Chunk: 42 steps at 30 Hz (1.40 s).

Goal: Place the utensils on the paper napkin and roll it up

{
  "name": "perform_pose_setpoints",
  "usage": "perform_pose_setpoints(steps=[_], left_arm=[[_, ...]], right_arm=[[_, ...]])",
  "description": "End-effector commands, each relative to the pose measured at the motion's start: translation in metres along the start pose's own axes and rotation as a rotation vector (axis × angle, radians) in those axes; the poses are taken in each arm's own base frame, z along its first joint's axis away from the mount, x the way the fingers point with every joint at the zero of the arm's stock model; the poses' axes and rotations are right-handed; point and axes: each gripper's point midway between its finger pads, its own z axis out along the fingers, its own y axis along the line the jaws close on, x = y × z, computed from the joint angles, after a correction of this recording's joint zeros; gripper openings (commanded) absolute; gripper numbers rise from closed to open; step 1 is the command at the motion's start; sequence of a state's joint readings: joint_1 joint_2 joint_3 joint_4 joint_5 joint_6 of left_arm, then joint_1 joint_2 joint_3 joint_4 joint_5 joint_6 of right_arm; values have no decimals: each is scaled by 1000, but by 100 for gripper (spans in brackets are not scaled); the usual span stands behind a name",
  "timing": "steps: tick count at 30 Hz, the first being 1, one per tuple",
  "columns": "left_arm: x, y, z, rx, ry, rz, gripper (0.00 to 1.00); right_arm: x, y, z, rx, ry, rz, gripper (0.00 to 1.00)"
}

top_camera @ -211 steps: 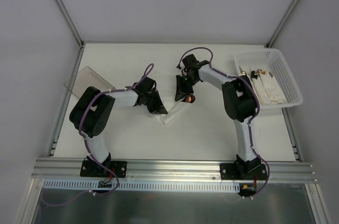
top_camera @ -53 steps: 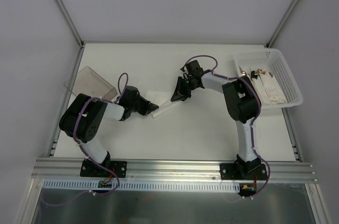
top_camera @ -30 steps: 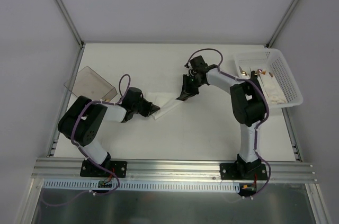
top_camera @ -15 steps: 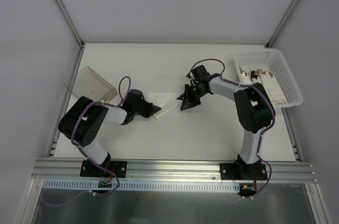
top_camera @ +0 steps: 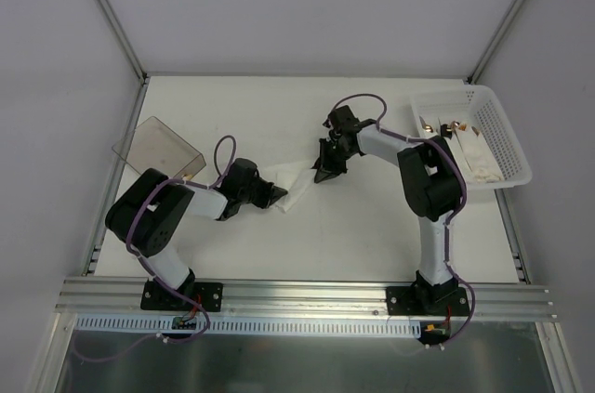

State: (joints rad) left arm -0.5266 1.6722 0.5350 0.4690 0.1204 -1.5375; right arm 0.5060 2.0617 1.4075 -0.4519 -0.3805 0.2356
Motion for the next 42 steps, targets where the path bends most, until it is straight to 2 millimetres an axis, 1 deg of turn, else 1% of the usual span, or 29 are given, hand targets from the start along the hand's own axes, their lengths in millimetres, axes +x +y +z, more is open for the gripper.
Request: perform_pose_setpoints(steps=[1, 6, 9, 10, 12, 13, 14, 16, 17, 19, 22, 23, 24, 25, 27, 28, 29, 31, 34, 35, 39, 42], left_arm=[[1, 87, 0, -291, -20, 7, 0], [-2, 88, 0, -296, -35, -3, 0], [-3, 89, 1, -299, -42, -3, 0], [-3, 89, 1, -300, -44, -2, 0], [-5, 90, 1, -303, -49, -3, 0], [-5, 90, 1, -308, -51, -2, 0], [-6, 91, 1, -311, -54, 2, 0], [-6, 89, 1, -312, -53, 14, 0], [-7, 92, 0, -328, -53, 18, 0], [-8, 88, 0, -324, -51, 35, 0], [-9, 88, -1, -331, -53, 48, 0], [-10, 87, -1, -329, -53, 50, 0], [-10, 86, -1, -329, -52, 56, 0], [-10, 86, -2, -331, -54, 58, 0], [-10, 86, -1, -330, -53, 64, 0], [-10, 85, -2, -330, -52, 67, 0], [-10, 85, -2, -330, -52, 70, 0], [-12, 83, -3, -330, -59, 79, 0], [-13, 81, -4, -327, -63, 93, 0], [-13, 81, -4, -328, -62, 96, 0], [-12, 79, -4, -327, -58, 106, 0], [-12, 75, -3, -316, -55, 128, 0]], right_arm=[[-17, -1, 3, 38, -38, 3, 8], [-21, 5, -2, 10, -43, -9, 8], [-12, 9, -8, -28, -19, -24, 8], [-10, 11, -15, -45, -30, -36, 8], [-5, 22, -24, -109, -32, -66, 8], [-9, 33, -33, -155, -69, -96, 8], [-3, 35, -35, -178, -62, -89, 8], [1, 46, -42, -239, -68, -92, 8], [-2, 52, -47, -270, -90, -102, 9], [0, 62, -51, -311, -88, -93, 9], [-10, 76, -53, -371, -119, -74, 10], [-11, 78, -52, -385, -117, -61, 11], [-11, 78, -47, -392, -106, -47, 11], [-15, 81, -45, -403, -110, -22, 11], [-18, 80, -38, -406, -104, 7, 12], [-17, 76, -30, -400, -85, 30, 12], [-19, 78, -26, -409, -84, 50, 12], [-18, 72, -16, -392, -73, 79, 12], [-15, 66, -6, -373, -62, 98, 12], [-10, 62, 0, -359, -50, 101, 12], [-2, 48, 14, -312, -32, 119, 12], [0, 38, 23, -268, -24, 125, 12]])
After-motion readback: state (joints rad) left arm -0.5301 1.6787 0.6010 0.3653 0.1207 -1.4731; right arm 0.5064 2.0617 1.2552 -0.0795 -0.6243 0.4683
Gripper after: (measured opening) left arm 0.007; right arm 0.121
